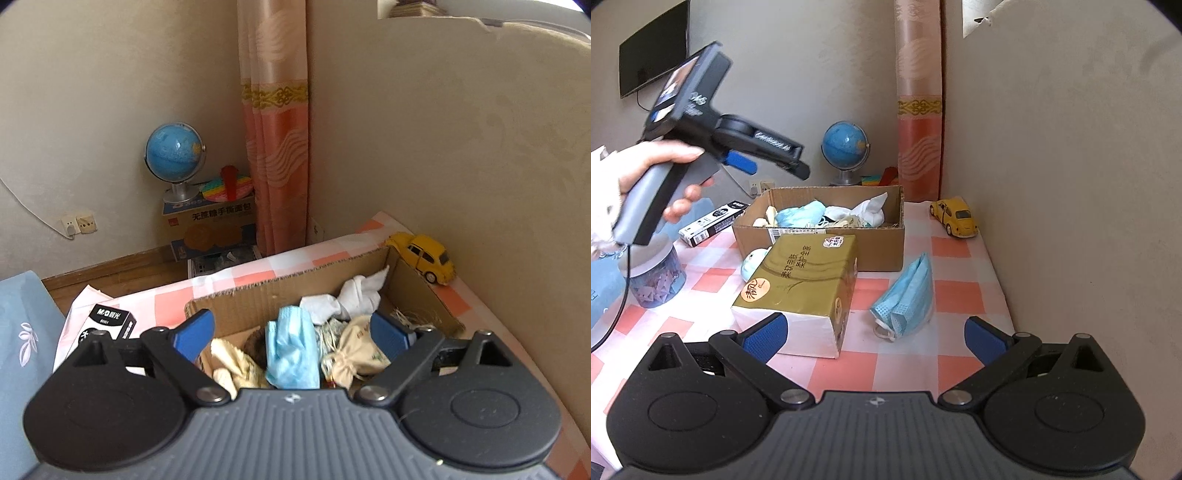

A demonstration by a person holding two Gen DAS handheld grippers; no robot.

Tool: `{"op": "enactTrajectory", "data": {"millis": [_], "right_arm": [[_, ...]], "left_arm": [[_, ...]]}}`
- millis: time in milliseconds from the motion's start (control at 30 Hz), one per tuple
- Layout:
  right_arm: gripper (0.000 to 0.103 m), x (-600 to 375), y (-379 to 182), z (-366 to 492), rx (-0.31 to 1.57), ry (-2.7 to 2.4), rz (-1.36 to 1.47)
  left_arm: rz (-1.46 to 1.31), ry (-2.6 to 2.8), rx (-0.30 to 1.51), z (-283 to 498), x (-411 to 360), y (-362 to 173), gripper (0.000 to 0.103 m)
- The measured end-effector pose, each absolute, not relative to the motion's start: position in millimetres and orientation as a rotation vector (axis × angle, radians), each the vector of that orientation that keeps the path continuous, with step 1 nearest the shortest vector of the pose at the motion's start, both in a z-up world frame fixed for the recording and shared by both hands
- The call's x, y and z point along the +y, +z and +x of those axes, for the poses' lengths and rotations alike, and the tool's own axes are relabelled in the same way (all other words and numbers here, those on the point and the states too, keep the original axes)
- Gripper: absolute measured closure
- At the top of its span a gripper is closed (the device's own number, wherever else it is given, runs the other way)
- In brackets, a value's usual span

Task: Organize soft objects
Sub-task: 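Carry the blue mask over the box and open the left tool, then move the right tool toward the second folded blue mask while the left tool withdraws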

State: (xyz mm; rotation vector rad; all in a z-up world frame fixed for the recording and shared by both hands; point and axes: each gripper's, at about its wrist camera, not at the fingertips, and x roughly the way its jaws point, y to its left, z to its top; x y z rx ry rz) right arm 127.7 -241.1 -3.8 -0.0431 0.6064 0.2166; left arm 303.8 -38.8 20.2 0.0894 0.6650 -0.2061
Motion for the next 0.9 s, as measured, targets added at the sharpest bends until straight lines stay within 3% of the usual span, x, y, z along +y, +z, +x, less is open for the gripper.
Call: {"op": "enactTrajectory", "data": {"millis": [600,900], "right_arm": [[0.0,-234.0,7.6,121.4,0.599,0.147,-0.044],[0.0,-228.3,2.2,132.3,0.639,0.112,-0.061]], "left_arm": [[0.118,-0.237,0.653,175.7,-21.2,-10.8,0.005],[0.101,-0.244,0.651,149.5,-23.7,-24.2,0.004]]}}
